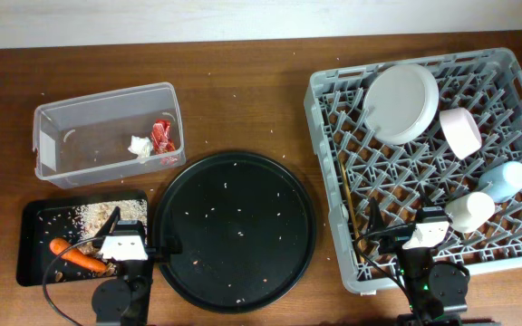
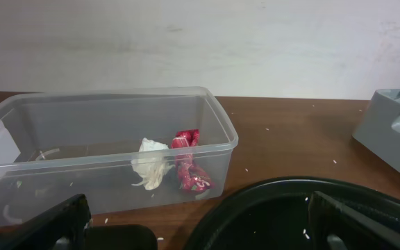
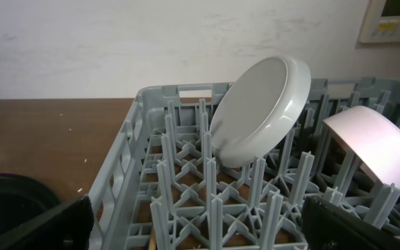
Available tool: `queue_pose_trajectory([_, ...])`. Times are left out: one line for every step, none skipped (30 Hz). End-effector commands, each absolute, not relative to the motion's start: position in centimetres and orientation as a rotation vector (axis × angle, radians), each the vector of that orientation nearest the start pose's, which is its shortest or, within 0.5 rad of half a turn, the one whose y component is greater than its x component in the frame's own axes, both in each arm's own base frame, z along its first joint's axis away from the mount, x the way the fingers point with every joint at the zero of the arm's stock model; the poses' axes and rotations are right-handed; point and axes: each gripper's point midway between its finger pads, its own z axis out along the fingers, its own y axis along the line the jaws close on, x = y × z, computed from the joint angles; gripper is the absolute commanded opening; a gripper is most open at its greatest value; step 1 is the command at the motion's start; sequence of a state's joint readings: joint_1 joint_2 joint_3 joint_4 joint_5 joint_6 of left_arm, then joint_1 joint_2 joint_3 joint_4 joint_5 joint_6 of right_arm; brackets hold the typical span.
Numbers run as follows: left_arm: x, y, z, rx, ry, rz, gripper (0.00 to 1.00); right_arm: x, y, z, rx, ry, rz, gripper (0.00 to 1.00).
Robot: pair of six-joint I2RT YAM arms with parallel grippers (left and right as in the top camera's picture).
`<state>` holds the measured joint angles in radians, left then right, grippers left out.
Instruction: Sort waste into correct bins and load items into the dishwasher rack
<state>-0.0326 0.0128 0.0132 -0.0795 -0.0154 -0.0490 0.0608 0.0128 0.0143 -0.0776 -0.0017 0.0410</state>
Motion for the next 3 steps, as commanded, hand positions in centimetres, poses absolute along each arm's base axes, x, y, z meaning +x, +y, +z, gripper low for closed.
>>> queue_pose_trajectory([24.58, -0.64, 15.60, -0.025, 1.652, -0.055, 0.99, 24.54, 1.79, 15.62, -0.034, 1.647, 0.084, 0.98])
queue_pose_trajectory([24.58, -0.64, 15.60, -0.025, 1.652, -0.055, 0.99, 24.54, 1.79, 15.62, -0.034, 1.647, 0.084, 0.98])
queue_pose_trajectory([24.58, -0.63, 15.62, -0.025, 1.651, -0.055, 0.99, 24.54, 1.79, 15.62, -0.034, 1.647, 0.084, 0.98])
